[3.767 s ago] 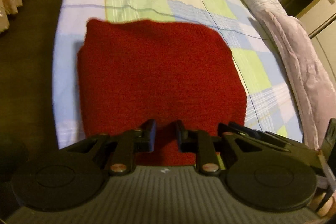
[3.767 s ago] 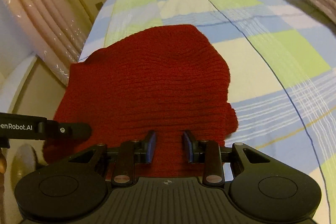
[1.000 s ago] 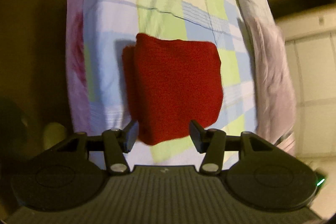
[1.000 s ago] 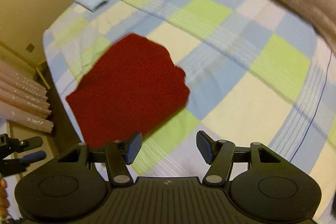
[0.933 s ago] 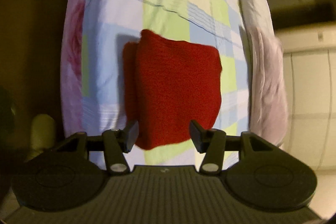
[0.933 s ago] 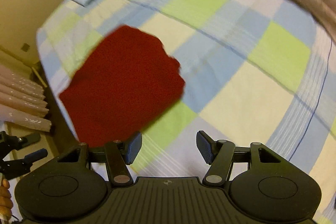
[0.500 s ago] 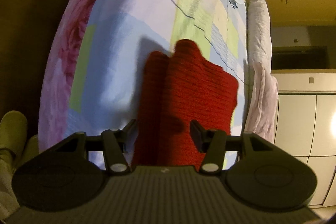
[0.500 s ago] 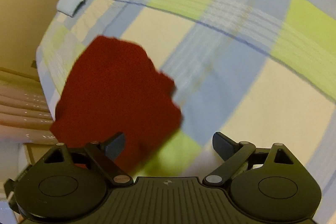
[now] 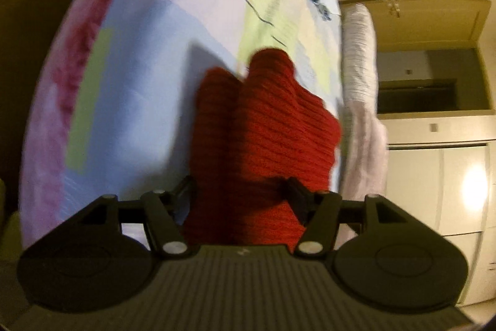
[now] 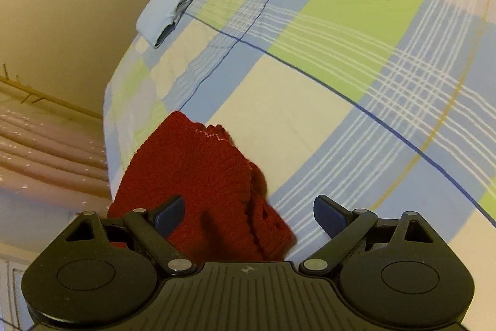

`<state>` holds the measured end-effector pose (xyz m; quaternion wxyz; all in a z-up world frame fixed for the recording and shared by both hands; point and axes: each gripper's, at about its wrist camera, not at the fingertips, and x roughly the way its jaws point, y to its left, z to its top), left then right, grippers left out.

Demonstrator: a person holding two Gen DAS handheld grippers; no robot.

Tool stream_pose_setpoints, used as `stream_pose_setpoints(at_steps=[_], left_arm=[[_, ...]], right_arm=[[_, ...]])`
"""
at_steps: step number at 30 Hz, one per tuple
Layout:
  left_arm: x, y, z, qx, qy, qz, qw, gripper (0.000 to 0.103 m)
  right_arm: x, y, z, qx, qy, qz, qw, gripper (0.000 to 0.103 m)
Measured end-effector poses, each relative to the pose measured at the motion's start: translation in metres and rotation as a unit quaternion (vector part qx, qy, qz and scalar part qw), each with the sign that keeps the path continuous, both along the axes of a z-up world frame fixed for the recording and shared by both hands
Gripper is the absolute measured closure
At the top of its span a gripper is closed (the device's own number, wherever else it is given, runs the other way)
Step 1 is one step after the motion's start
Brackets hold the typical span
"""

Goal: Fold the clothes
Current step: 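Grasp the red sweater edge with both grippers, then lift the red sweater with both grippers and carry it toward the pillows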

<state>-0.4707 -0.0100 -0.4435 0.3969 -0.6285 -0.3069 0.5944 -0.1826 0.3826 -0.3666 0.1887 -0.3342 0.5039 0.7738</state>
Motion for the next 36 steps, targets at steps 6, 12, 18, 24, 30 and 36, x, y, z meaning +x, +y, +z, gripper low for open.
stream_pose_setpoints(at_steps=[6, 12, 18, 24, 30, 36], left_arm=[[-0.001, 0.003, -0.009, 0.001, -0.011, 0.001, 0.9999, 0.045], [0.002, 0.006, -0.008, -0.006, 0.017, -0.007, 0.9998, 0.050], [-0.002, 0.010, -0.014, 0.006, -0.003, 0.001, 1.0000, 0.051], [-0.004, 0.009, -0.018, 0.018, -0.005, 0.000, 0.9998, 0.053], [-0.008, 0.014, -0.018, 0.029, -0.011, -0.016, 0.9994, 0.061], [-0.025, 0.027, -0.016, 0.030, -0.008, -0.053, 0.9981, 0.081]], right_arm=[[0.003, 0.010, -0.017, -0.032, 0.027, 0.025, 0.999, 0.010], [-0.008, 0.023, -0.030, -0.058, 0.048, 0.081, 0.994, 0.010], [-0.040, 0.034, -0.058, -0.106, 0.067, 0.162, 0.979, 0.011], [-0.067, 0.037, -0.066, -0.135, 0.075, 0.216, 0.964, 0.011], [-0.075, 0.039, -0.076, -0.166, 0.081, 0.230, 0.956, 0.031], [-0.080, 0.025, -0.074, -0.163, 0.084, 0.208, 0.961, 0.051]])
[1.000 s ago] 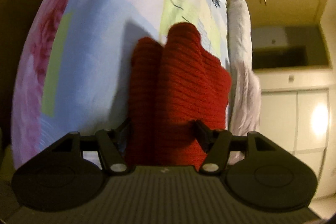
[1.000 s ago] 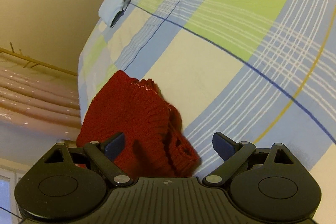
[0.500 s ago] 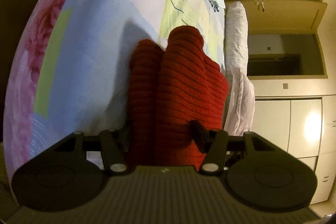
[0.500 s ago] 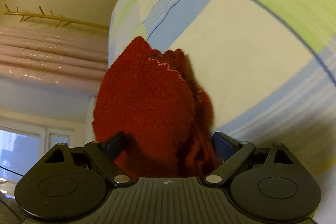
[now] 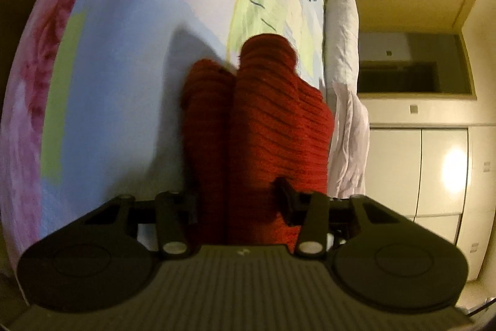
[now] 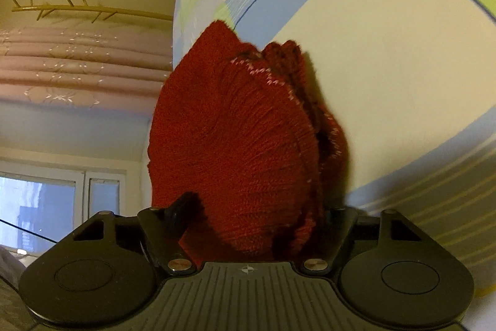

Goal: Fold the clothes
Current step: 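Lift the red sweater with both grippers and carry it toward the pillows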

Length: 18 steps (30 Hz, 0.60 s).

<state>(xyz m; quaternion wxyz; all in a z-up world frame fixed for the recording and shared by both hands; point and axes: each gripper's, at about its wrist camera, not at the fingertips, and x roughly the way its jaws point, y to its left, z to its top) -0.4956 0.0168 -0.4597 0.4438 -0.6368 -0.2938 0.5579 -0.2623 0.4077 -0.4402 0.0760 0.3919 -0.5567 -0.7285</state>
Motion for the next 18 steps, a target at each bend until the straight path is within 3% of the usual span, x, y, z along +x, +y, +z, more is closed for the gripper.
stream_pose_setpoints(at_steps=[5, 9, 14, 18], left_arm=[[-0.039, 0.008, 0.024, 0.013, 0.009, -0.037, 0.9992, 0.085], [-0.088, 0.025, 0.046, 0.028, 0.019, -0.088, 0.9956, 0.085], [-0.167, 0.075, 0.077, 0.026, 0.057, -0.167, 0.9840, 0.085], [-0.209, 0.106, 0.109, 0.024, 0.080, -0.200, 0.9763, 0.085]], right_arm=[[0.007, -0.025, 0.015, -0.006, 0.015, -0.039, 0.999, 0.061], [0.011, -0.053, 0.030, -0.010, 0.023, -0.124, 0.992, 0.061], [-0.003, -0.092, 0.044, -0.016, 0.033, -0.263, 0.964, 0.061], [-0.024, -0.119, 0.049, -0.041, 0.041, -0.349, 0.935, 0.061]])
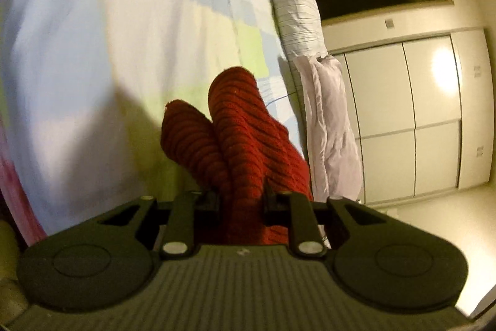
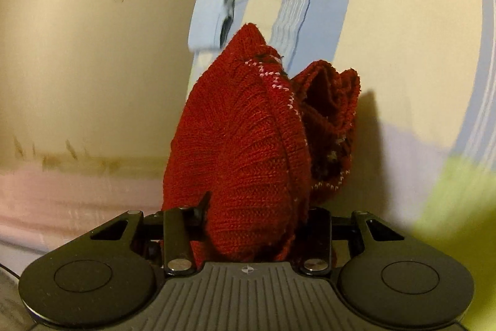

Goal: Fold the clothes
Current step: 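Lift the red sweater with both grippers and carry it toward the pillows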

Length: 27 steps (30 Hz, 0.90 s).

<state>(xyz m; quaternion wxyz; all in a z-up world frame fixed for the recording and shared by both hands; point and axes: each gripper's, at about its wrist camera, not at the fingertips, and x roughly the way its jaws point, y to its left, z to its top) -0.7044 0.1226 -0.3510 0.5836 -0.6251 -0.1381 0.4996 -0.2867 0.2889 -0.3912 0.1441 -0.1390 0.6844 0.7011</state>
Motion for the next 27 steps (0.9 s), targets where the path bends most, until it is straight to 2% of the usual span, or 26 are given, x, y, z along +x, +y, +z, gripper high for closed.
stream_pose_setpoints(at_steps=[6, 9, 12, 16, 21, 27], left_arm=[[-0.023, 0.038, 0.043, 0.014, 0.007, -0.019, 0.9997, 0.085], [-0.019, 0.056, 0.063, 0.033, -0.002, -0.013, 0.9994, 0.085], [-0.026, 0.083, 0.080, 0.036, -0.019, -0.007, 0.9991, 0.085], [-0.051, 0.136, 0.108, 0.061, 0.000, -0.053, 0.9968, 0.085], [-0.109, 0.214, 0.121, 0.079, 0.014, -0.108, 0.9909, 0.085], [-0.213, 0.316, 0.107, 0.082, 0.025, -0.196, 0.9768, 0.085]], right_arm=[[-0.014, -0.005, 0.039, 0.001, 0.036, -0.053, 0.998, 0.061], [-0.011, 0.009, 0.057, 0.018, 0.045, -0.069, 0.996, 0.061], [-0.020, 0.023, 0.078, 0.027, 0.052, -0.090, 0.994, 0.061], [-0.044, 0.043, 0.104, 0.047, 0.060, -0.126, 0.989, 0.061], [-0.089, 0.081, 0.112, 0.070, 0.075, -0.179, 0.978, 0.061], [-0.184, 0.092, 0.092, 0.074, 0.080, -0.270, 0.957, 0.061]])
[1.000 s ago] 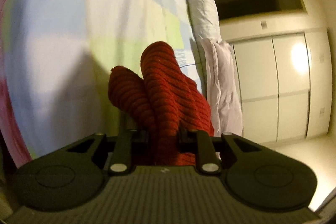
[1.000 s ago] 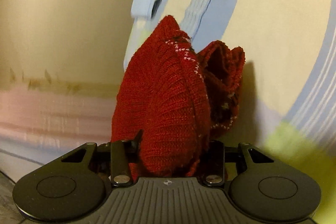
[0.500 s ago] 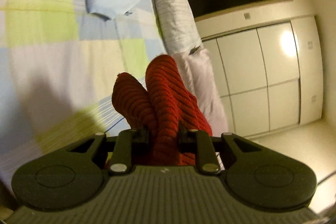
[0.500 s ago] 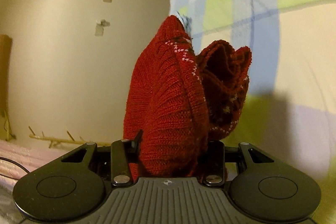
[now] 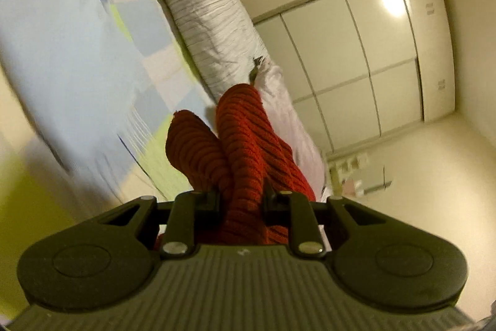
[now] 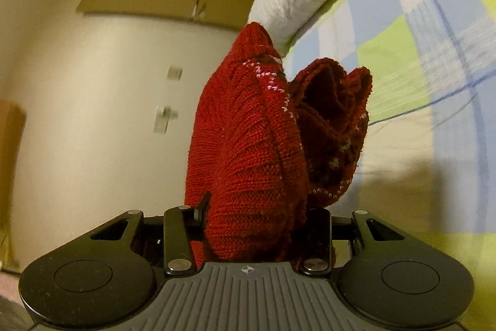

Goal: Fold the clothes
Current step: 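Lift the red sweater with both grippers and carry it toward the pillows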

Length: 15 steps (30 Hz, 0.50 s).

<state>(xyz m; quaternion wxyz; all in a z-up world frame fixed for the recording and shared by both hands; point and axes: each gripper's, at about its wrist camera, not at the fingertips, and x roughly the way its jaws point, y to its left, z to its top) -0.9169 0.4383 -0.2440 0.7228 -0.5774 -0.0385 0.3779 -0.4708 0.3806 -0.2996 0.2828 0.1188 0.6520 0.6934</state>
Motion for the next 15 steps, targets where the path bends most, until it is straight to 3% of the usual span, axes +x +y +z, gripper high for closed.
stream_pose_setpoints(at_steps=[5, 9, 15], left_arm=[[-0.084, 0.069, -0.017, -0.003, 0.018, -0.047, 0.9987, 0.085], [-0.130, 0.125, -0.025, 0.011, 0.018, -0.052, 0.9984, 0.085], [-0.167, 0.191, -0.027, 0.051, 0.011, -0.052, 0.9973, 0.085]], right_arm=[[-0.097, 0.020, -0.027, -0.022, 0.018, -0.064, 0.998, 0.061], [-0.151, 0.065, -0.033, -0.019, 0.006, -0.077, 0.997, 0.061], [-0.194, 0.140, -0.027, 0.006, -0.012, -0.085, 0.996, 0.061]])
